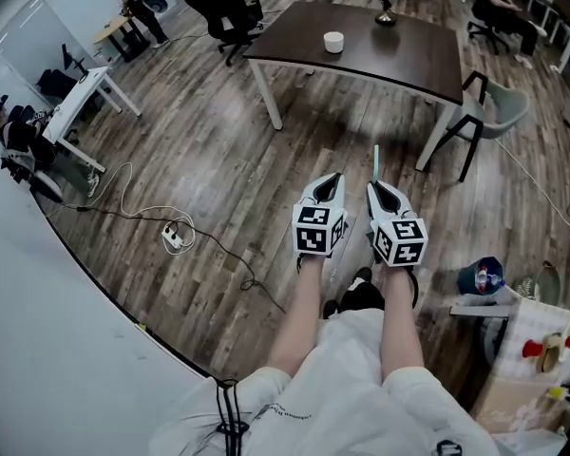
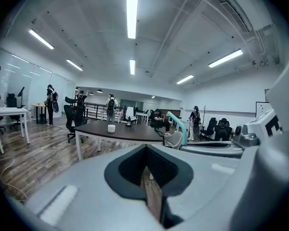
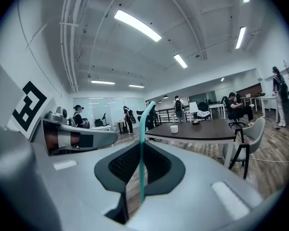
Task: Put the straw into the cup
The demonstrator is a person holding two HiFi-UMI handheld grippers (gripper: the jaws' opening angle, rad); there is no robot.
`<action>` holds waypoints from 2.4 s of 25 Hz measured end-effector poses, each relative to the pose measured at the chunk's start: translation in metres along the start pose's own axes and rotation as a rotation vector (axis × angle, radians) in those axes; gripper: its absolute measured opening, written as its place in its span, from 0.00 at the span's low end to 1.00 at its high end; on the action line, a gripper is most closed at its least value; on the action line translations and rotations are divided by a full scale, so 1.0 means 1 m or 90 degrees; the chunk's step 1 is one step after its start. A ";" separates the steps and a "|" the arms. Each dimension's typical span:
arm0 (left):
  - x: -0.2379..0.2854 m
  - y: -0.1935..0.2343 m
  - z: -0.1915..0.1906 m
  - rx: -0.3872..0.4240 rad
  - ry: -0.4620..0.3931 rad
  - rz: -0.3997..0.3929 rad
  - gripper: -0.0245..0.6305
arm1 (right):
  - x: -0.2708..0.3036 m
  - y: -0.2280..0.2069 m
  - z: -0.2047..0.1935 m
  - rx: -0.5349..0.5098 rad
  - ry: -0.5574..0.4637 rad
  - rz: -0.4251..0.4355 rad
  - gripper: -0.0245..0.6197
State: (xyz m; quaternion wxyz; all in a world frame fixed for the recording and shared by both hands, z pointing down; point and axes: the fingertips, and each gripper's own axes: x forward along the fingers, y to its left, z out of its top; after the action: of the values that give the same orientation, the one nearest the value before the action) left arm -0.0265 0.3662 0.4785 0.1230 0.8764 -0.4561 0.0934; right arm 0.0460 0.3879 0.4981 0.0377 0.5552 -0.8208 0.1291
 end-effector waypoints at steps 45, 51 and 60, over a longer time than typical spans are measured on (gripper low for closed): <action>0.198 0.070 0.059 -0.029 0.011 0.045 0.04 | 0.140 -0.190 0.080 0.106 -0.040 0.027 0.11; 0.202 0.090 0.058 -0.036 0.014 0.054 0.04 | 0.163 -0.182 0.085 0.104 -0.039 0.047 0.11; 0.219 0.152 0.076 -0.043 0.007 0.089 0.04 | 0.228 -0.174 0.108 0.086 -0.046 0.086 0.11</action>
State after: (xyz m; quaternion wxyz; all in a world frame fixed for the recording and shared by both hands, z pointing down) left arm -0.0237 0.0887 0.4864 0.1480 0.8373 -0.5184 0.0915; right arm 0.1283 0.0940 0.4703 -0.0382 0.5045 -0.8464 0.1665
